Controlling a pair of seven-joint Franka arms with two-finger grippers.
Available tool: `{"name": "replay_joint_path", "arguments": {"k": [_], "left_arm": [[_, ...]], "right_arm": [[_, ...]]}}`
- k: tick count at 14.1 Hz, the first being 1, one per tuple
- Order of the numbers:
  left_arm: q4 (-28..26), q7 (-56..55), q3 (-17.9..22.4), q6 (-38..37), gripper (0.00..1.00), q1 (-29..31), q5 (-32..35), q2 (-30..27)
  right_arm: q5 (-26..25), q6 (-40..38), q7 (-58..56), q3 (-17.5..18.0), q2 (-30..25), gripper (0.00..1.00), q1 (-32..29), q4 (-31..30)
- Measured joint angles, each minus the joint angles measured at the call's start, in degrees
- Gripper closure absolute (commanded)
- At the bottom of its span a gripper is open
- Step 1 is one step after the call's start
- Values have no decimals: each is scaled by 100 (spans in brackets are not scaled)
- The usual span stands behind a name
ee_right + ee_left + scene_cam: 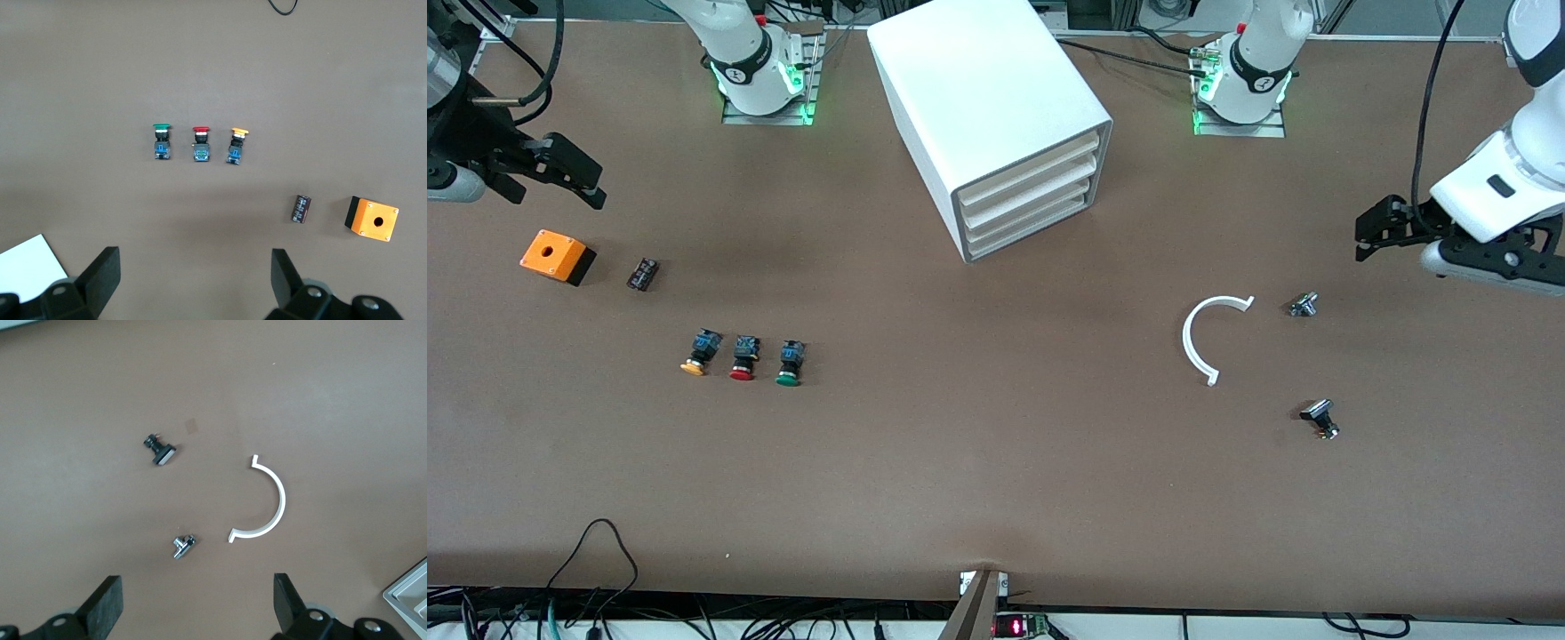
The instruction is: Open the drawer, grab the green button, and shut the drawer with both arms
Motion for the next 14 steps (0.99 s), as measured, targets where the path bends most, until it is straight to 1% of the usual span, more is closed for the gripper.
{"name": "replay_joint_path", "arguments": {"k": [2,4,6,8,14], "left_arm": [[-212,-253,33,19,1,70,-41,-99],[-259,-511,125,80,1,75,-331,-103],[-261,-545,278,108,1,79,-436,-105],[-261,-546,338,31,1,86,-449,-112],[-214,-548,271,-86,1,62,-293,-169]], "right_arm": [[1,0,-1,0,0,0,0,0],[1,0,-1,1,0,0,0,0],[2,0,-1,1,0,0,0,0],[3,0,-1,1,0,0,0,0],[3,0,-3,2,0,0,0,0]]}}
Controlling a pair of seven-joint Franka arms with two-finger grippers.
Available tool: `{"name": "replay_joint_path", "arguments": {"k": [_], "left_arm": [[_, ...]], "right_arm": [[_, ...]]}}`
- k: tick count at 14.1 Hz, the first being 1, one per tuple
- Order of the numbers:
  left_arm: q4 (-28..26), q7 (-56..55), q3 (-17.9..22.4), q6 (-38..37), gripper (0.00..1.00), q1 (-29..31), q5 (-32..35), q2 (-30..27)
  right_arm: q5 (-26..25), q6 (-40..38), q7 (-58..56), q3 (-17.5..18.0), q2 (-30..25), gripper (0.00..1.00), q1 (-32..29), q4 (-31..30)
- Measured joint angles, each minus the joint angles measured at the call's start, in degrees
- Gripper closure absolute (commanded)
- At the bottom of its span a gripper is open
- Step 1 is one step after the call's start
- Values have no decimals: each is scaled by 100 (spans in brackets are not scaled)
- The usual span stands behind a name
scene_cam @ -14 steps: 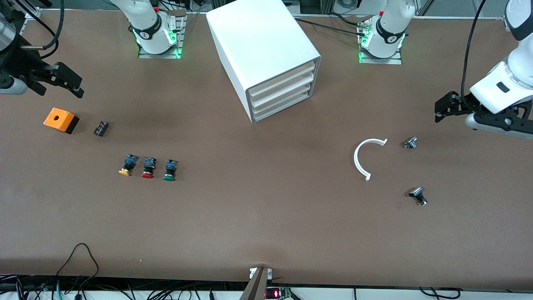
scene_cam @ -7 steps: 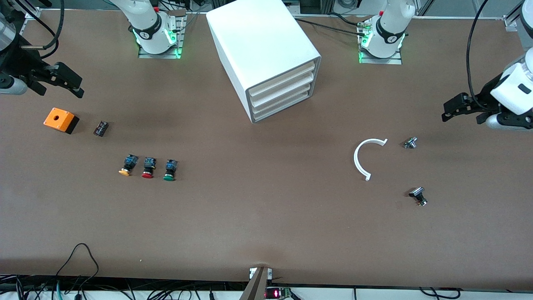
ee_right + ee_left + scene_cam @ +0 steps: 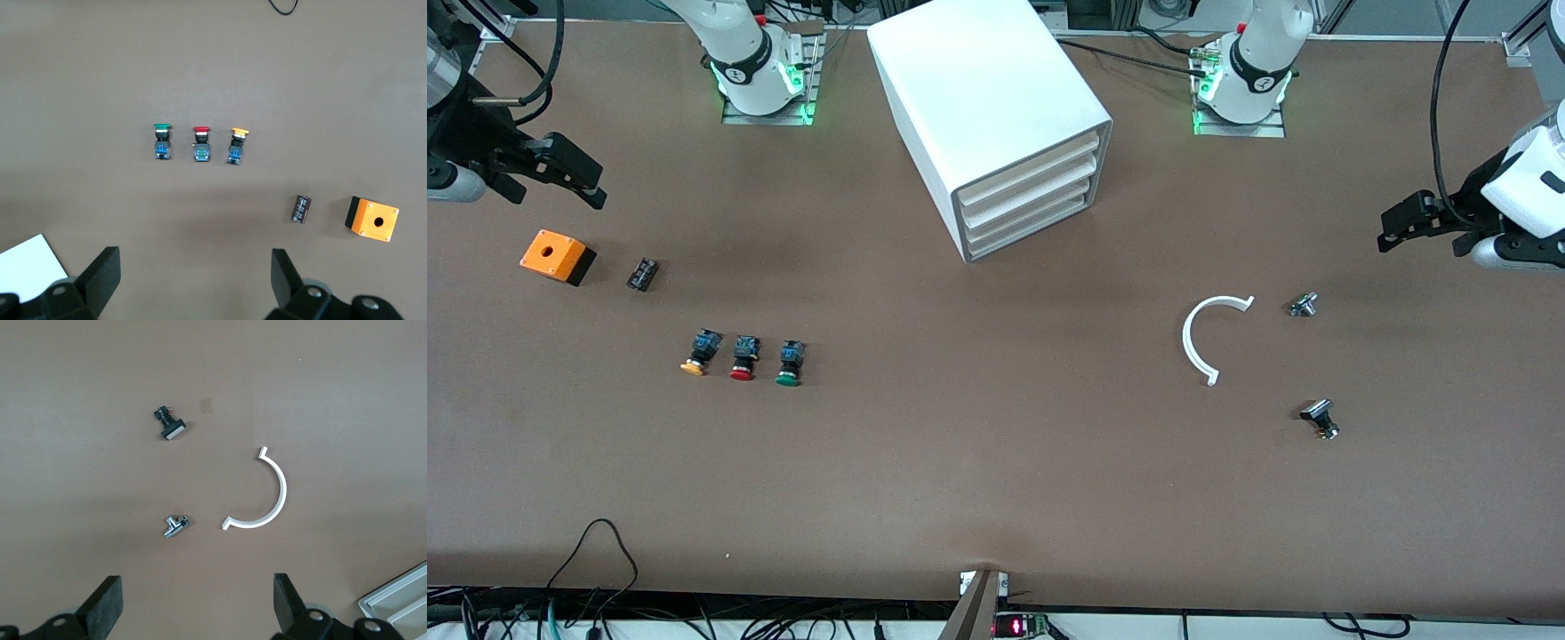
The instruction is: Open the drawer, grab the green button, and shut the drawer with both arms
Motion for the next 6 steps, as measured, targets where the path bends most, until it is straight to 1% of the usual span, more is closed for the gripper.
{"name": "replay_joint_path", "arguments": {"k": [6], "left_arm": [[6,-1,-6,-60,1,-41,21,-3]], "right_arm": [[0,4,-23,0,0,0,0,8]]}}
